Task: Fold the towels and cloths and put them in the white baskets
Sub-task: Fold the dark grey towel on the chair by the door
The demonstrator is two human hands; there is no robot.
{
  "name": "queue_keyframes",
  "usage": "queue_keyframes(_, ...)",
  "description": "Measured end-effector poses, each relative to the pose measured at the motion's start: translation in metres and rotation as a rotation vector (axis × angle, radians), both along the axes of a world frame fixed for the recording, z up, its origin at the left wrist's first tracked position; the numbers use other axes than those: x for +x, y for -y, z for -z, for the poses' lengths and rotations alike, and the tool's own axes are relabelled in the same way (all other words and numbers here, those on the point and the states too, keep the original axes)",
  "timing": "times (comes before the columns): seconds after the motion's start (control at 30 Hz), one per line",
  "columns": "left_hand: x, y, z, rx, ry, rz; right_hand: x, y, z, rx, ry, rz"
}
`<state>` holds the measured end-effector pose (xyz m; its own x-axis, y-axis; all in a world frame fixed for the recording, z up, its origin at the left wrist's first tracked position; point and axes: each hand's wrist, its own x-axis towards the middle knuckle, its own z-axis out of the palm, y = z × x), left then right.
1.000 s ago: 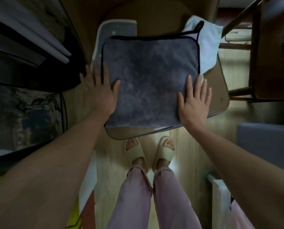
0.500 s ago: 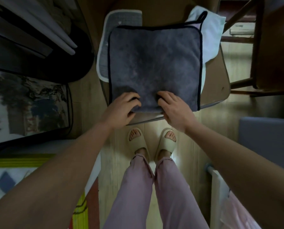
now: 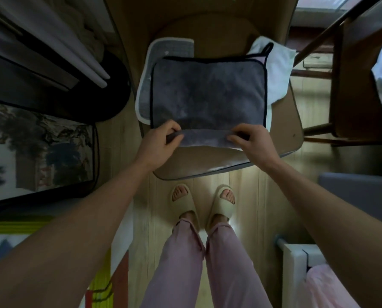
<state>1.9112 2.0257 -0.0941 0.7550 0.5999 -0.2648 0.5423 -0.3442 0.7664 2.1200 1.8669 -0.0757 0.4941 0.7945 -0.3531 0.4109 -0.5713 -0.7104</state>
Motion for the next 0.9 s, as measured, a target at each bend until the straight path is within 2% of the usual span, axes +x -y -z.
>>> queue_keyframes(0.1, 0.009, -0.014, -0.004, -0.014, -0.015, -0.086, 0.01, -0.005, -0.005, 0.009, -0.024, 0.098)
queue_keyframes(0.2, 0.012, -0.026, -0.011, 0.026, -0.029, -0.123, 0.02, -0.008, -0.007, -0.022, -0.002, 0.05)
queue_keyframes(0.37, 0.014, -0.032, -0.02, 0.05, -0.106, 0.001, 0.03, -0.01, -0.012, -0.071, 0.065, 0.023)
queue_keyframes(0.47, 0.019, -0.045, -0.026, -0.023, -0.065, -0.222, 0.035, -0.013, -0.016, -0.039, 0.092, 0.189)
queue_keyframes(0.57, 0.032, -0.057, -0.035, -0.225, 0.012, -0.554, 0.043, -0.019, -0.022, 0.029, 0.002, 0.424)
queue_keyframes(0.63, 0.045, -0.06, -0.035, -0.287, 0.035, -0.65, 0.048, -0.026, -0.026, 0.082, -0.067, 0.521)
queue_keyframes(0.7, 0.058, -0.063, -0.035, -0.295, 0.055, -0.731, 0.05, -0.033, -0.028, 0.101, -0.132, 0.531)
queue_keyframes(0.8, 0.077, -0.071, -0.029, -0.263, 0.09, -0.822, 0.052, -0.035, -0.024, 0.027, -0.139, 0.423)
queue_keyframes(0.9, 0.093, -0.077, -0.025, -0.16, 0.119, -0.859, 0.057, -0.043, -0.016, 0.057, -0.098, 0.57)
